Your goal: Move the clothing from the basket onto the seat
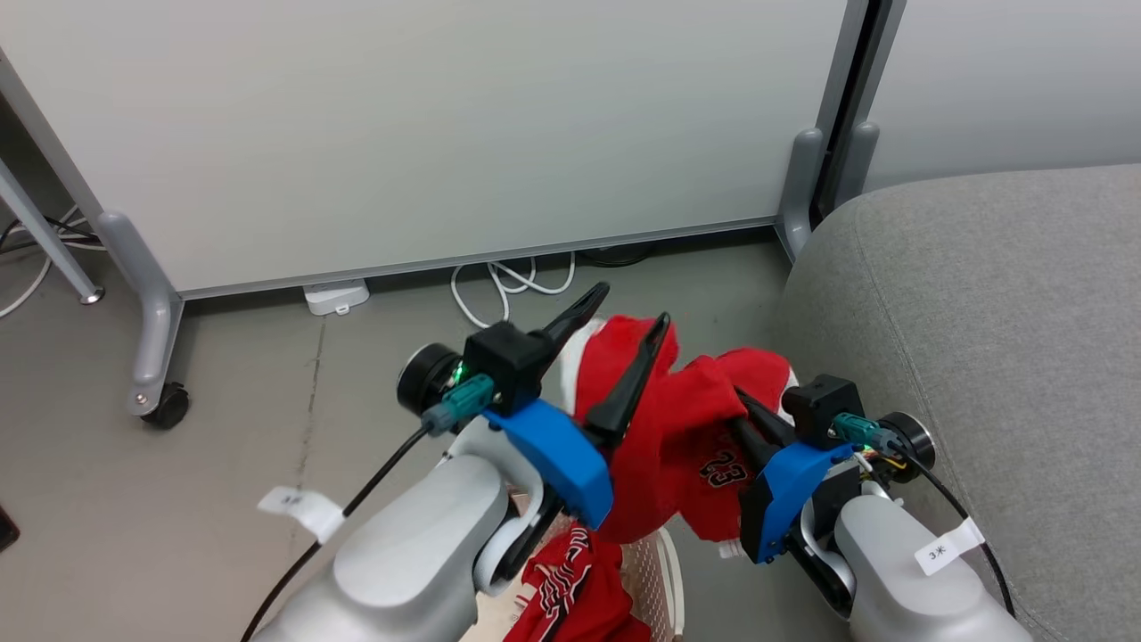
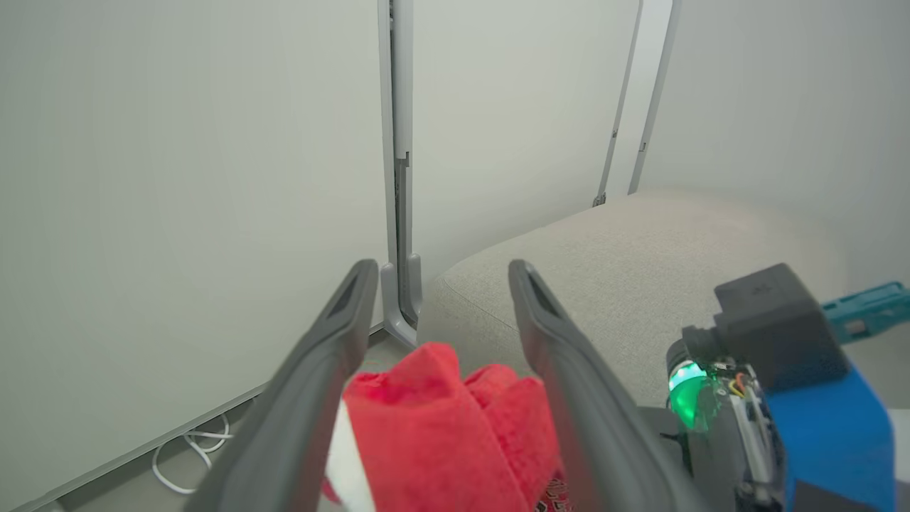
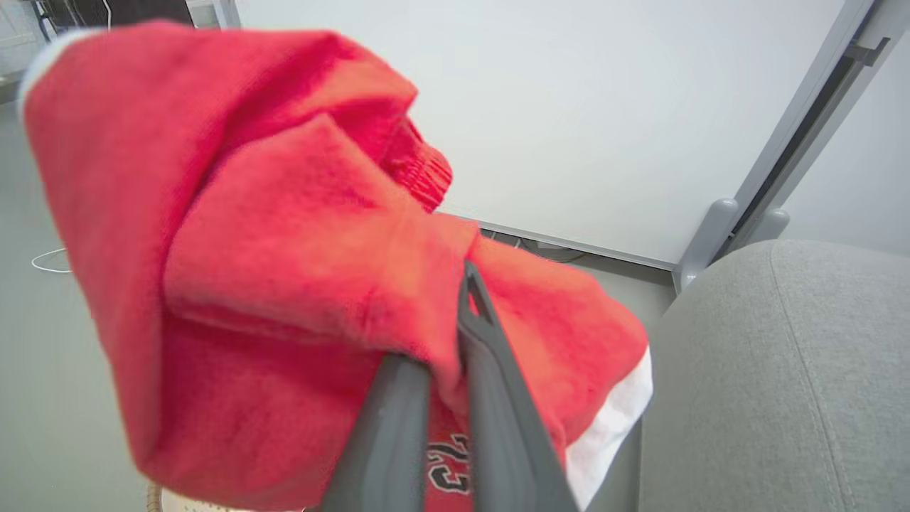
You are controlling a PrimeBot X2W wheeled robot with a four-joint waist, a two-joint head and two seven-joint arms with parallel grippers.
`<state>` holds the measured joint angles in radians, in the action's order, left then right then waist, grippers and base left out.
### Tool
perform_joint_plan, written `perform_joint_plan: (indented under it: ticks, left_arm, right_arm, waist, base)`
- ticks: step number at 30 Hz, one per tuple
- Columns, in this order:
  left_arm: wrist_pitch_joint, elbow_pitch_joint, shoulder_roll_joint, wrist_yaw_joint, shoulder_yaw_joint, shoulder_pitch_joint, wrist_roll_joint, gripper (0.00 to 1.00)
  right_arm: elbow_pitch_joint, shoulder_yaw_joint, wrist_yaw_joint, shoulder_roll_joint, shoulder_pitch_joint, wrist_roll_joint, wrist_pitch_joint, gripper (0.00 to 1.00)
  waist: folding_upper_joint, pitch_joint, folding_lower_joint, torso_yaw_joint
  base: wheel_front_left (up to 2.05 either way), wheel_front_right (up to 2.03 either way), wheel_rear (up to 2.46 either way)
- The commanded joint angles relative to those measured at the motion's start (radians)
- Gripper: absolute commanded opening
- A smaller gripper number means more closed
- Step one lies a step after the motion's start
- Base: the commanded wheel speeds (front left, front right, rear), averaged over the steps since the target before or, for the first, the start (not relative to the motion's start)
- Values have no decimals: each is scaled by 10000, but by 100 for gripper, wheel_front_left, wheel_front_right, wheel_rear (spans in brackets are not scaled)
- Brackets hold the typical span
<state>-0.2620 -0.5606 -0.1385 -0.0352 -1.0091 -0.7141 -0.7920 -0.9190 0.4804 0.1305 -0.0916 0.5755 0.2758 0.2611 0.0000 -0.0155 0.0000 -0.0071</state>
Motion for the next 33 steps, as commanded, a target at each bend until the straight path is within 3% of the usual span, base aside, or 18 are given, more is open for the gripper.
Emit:
perform_joint_plan:
  ticks: [1,6,13,23,33]
  left_arm:
    - [-39,409,-244,129,457,677,487,100]
    - [-42,1468,-654,205,1616,2041,1627,100]
    - [-42,2687,-948,-15,3337,4063,2917,100]
    - [-45,3835,-442,-522,5970,6700,4134,100]
    - [-45,3926,71,-896,6959,7005,4877,100]
  right_arm:
    - [122,-45,5,-75,-60,-23,57,0]
    - [303,-30,5,-82,-154,-73,59,0]
    - [540,20,5,-87,-296,-89,58,0]
    - [966,-17,5,-90,-535,64,59,0]
    - [1714,-199,5,0,-711,34,59,0]
  waist:
    - [0,-21,0,-43]
    - [0,-46,0,-257]
    - [0,-58,0,-678]
    - [0,-91,0,-1310]
    - [0,-331,0,-2130]
  base:
    - [0,0,0]
    - [0,0,0]
    - [0,0,0]
    - [0,0,0]
    - [0,0,0]
